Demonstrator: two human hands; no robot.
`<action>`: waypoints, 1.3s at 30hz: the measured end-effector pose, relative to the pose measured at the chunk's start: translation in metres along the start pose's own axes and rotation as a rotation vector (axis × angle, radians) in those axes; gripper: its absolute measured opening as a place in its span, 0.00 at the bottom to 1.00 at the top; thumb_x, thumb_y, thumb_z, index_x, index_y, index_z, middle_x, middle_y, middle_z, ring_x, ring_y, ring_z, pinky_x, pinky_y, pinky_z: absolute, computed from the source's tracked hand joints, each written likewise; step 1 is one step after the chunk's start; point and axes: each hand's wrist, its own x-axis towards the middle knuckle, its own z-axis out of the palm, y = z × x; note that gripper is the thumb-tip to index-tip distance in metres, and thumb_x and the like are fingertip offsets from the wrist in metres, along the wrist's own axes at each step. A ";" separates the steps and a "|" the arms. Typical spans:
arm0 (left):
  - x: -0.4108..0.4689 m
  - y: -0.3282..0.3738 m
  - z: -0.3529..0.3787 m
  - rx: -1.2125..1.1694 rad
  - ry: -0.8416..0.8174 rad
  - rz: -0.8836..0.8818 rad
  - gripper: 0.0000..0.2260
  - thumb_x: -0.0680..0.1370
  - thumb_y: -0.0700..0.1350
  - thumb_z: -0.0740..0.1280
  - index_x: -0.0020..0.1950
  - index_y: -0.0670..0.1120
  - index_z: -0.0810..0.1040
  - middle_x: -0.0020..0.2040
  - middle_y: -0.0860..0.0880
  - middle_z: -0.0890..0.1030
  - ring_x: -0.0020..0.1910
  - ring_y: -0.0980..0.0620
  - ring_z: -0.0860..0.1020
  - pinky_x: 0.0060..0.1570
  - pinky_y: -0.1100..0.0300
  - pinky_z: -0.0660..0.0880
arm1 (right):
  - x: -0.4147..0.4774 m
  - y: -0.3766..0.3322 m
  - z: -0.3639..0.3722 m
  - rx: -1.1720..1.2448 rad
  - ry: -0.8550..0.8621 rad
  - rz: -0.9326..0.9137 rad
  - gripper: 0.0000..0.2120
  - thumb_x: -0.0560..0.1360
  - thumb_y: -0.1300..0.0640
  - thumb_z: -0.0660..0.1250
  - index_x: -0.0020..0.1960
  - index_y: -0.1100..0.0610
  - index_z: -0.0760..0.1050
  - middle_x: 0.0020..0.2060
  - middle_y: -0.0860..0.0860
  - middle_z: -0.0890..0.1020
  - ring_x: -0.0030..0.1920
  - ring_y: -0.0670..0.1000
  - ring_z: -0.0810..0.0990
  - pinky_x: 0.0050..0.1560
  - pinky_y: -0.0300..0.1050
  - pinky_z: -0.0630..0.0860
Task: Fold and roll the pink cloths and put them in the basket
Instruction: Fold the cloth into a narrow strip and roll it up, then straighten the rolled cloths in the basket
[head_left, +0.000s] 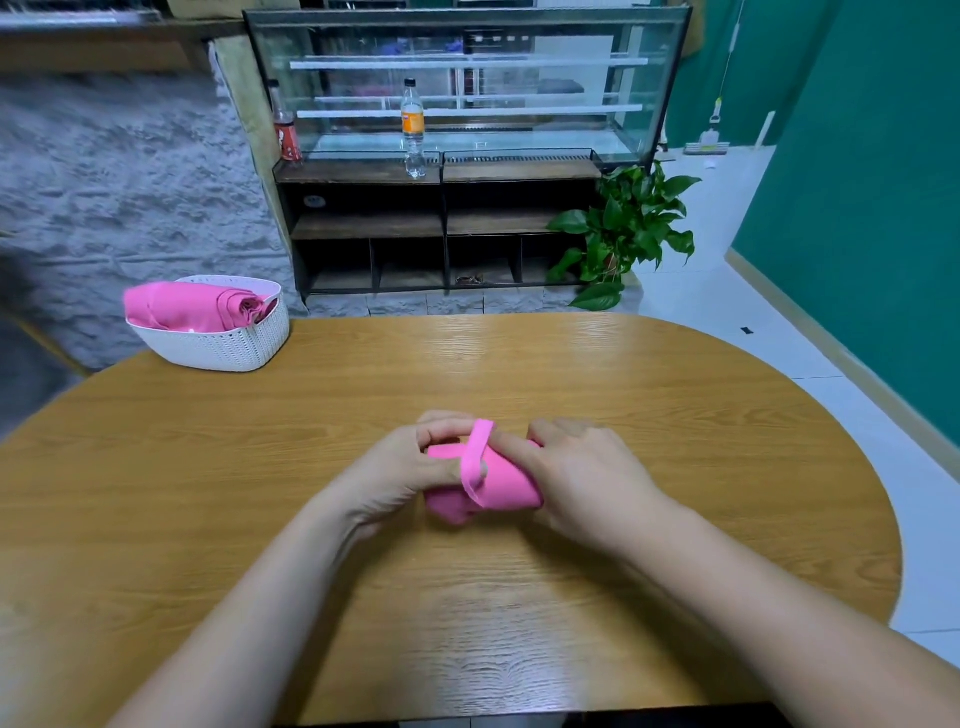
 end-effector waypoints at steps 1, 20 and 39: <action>-0.001 0.001 0.001 0.043 0.000 0.014 0.25 0.65 0.50 0.83 0.62 0.52 0.87 0.69 0.54 0.76 0.68 0.55 0.78 0.61 0.63 0.76 | 0.001 0.000 -0.001 -0.003 -0.021 0.002 0.39 0.61 0.44 0.80 0.70 0.44 0.71 0.40 0.50 0.79 0.39 0.58 0.81 0.36 0.50 0.75; -0.014 -0.040 0.057 0.067 0.364 0.184 0.08 0.72 0.55 0.76 0.47 0.55 0.91 0.76 0.60 0.65 0.74 0.68 0.64 0.72 0.67 0.61 | 0.004 0.002 -0.006 0.147 -0.036 0.351 0.29 0.69 0.38 0.74 0.65 0.48 0.72 0.45 0.51 0.79 0.46 0.62 0.82 0.39 0.52 0.75; 0.003 -0.044 0.016 -0.739 0.382 0.069 0.22 0.69 0.50 0.83 0.56 0.49 0.75 0.43 0.50 0.81 0.38 0.57 0.79 0.34 0.65 0.74 | 0.013 -0.033 -0.011 0.526 0.083 0.277 0.45 0.70 0.42 0.71 0.83 0.48 0.57 0.61 0.49 0.74 0.63 0.56 0.76 0.58 0.55 0.78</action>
